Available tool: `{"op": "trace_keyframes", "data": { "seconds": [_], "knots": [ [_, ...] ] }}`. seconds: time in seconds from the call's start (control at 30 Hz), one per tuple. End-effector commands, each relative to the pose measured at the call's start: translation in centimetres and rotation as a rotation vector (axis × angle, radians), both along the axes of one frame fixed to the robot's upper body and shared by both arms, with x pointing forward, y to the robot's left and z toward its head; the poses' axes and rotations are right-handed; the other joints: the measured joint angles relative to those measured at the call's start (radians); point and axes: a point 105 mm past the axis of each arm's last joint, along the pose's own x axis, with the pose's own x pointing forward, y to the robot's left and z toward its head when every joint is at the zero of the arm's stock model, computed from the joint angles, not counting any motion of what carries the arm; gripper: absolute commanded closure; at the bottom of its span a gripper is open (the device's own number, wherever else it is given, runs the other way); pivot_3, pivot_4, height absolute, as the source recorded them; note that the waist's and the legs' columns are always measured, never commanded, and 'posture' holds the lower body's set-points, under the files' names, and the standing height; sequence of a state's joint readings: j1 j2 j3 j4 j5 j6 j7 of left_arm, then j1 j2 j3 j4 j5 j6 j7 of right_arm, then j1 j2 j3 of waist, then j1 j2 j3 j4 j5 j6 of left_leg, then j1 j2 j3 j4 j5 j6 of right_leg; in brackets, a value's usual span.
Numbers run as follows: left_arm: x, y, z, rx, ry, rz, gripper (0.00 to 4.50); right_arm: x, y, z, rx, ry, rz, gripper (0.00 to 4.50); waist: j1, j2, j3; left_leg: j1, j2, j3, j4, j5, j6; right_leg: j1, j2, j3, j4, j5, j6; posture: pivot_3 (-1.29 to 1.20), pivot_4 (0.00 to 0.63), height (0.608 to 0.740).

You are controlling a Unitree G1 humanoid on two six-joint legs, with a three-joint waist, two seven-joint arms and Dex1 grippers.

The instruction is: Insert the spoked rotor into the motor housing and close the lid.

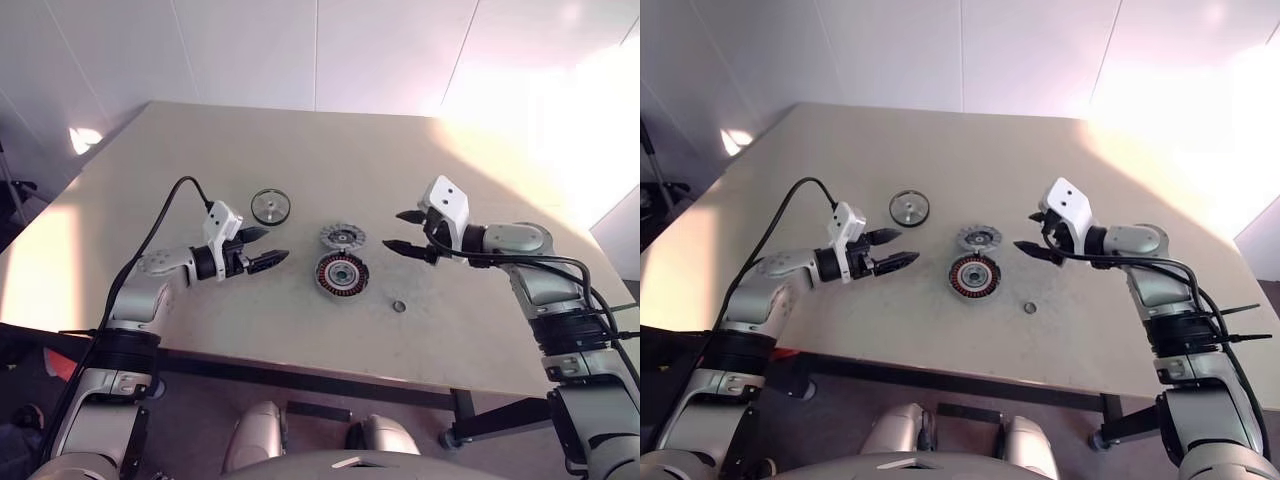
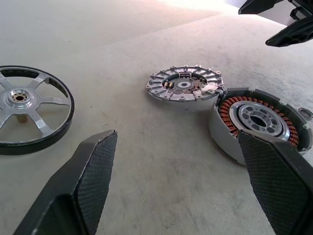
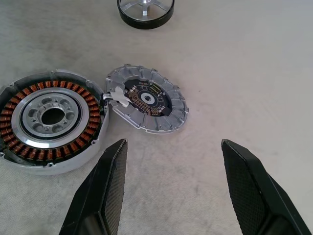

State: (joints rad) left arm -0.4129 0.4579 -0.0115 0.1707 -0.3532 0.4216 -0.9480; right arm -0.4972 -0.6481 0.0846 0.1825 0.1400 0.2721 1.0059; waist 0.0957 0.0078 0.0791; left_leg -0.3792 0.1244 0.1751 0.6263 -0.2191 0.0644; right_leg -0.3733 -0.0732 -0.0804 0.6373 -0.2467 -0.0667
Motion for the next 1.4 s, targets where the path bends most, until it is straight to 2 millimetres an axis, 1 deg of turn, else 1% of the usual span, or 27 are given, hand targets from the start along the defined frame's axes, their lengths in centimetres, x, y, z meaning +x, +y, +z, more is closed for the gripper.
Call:
{"op": "trace_keyframes", "data": {
  "seconds": [0.03,0.2,0.33,0.6,0.7,0.77,0.9,1.17,1.33,1.4],
  "knots": [
    [0.3,0.0,1.7,-0.012,-0.058,-0.013,0.34,0.1,0.1,1.9,0.018,-0.058,0.017,1.09,0.0,0.0,0.0,0.0,0.0,0.0,0.0,0.0,0.0,0.0,0.0,0.0,0.0,0.0,0.0,0.0,0.0,0.74],
    [0.3,0.1,1.6,-0.008,-0.052,-0.014,0.34,-0.2,0.2,1.7,0.015,-0.053,0.027,1.09,0.0,0.0,0.0,0.0,0.0,0.0,0.0,0.0,0.0,0.0,0.0,0.0,0.0,0.0,0.0,0.0,0.0,0.74],
    [0.3,-0.1,1.4,-0.01,-0.047,-0.014,0.34,-0.8,-0.3,1.2,-0.004,-0.033,0.035,1.09,0.001,0.0,0.0,0.0,0.0,0.0,0.0,0.0,0.0,0.0,0.0,0.0,0.0,0.0,0.0,0.0,0.0,0.74],
    [0.1,-0.4,0.9,-0.014,-0.034,-0.02,0.34,-3.8,-0.9,-0.3,-0.032,0.057,0.085,1.09,0.003,0.0,0.0,0.0,0.0,0.0,-0.003,0.0,0.0,0.001,0.0,0.0,-0.004,0.0,0.0,0.0,0.0,0.74],
    [0.2,-0.5,0.8,-0.012,-0.031,-0.022,0.34,-5.4,-0.7,-1.8,-0.049,0.117,0.122,1.09,0.003,0.0,0.0,0.001,0.0,0.0,-0.004,0.0,0.0,0.002,0.0,0.0,-0.006,0.0,0.0,0.0,0.0,0.74],
    [0.2,-0.5,0.8,-0.01,-0.029,-0.023,0.34,-6.1,-0.7,-2.6,-0.059,0.142,0.128,1.09,0.003,0.0,0.0,0.002,0.0,0.0,-0.006,0.0,0.0,0.003,0.0,0.0,-0.008,0.0,0.0,0.0,0.0,0.74],
    [0.3,-0.4,0.8,-0.004,-0.027,-0.025,0.34,-6.4,-0.9,-3.5,-0.054,0.167,0.106,1.09,0.0,0.0,0.0,0.003,-0.001,0.0,-0.01,0.0,0.001,0.005,0.0,-0.001,-0.013,0.0,0.0,0.0,0.0,0.74],
    [0.5,0.0,0.8,0.007,-0.025,-0.013,0.34,-7.5,-0.7,-5.2,-0.009,0.245,0.1,1.09,0.003,0.0,0.0,0.003,-0.001,0.0,-0.013,0.0,0.001,0.005,0.0,-0.001,-0.015,0.0,0.0,0.0,0.0,0.74],
    [0.4,0.2,0.5,0.015,-0.017,-0.008,0.34,-8.2,-0.6,-5.4,0.017,0.271,0.107,1.09,0.003,0.0,0.0,0.004,-0.001,0.0,-0.013,0.0,0.001,0.006,0.0,-0.001,-0.015,0.0,0.0,0.0,0.0,0.74],
    [0.4,0.2,0.4,0.018,-0.017,-0.006,0.34,-8.3,-0.8,-5.9,0.003,0.288,0.101,1.09,0.003,0.0,0.0,0.004,-0.001,0.0,-0.013,0.0,0.001,0.006,0.0,-0.001,-0.015,0.0,0.0,0.0,0.0,0.74]
  ]
}}
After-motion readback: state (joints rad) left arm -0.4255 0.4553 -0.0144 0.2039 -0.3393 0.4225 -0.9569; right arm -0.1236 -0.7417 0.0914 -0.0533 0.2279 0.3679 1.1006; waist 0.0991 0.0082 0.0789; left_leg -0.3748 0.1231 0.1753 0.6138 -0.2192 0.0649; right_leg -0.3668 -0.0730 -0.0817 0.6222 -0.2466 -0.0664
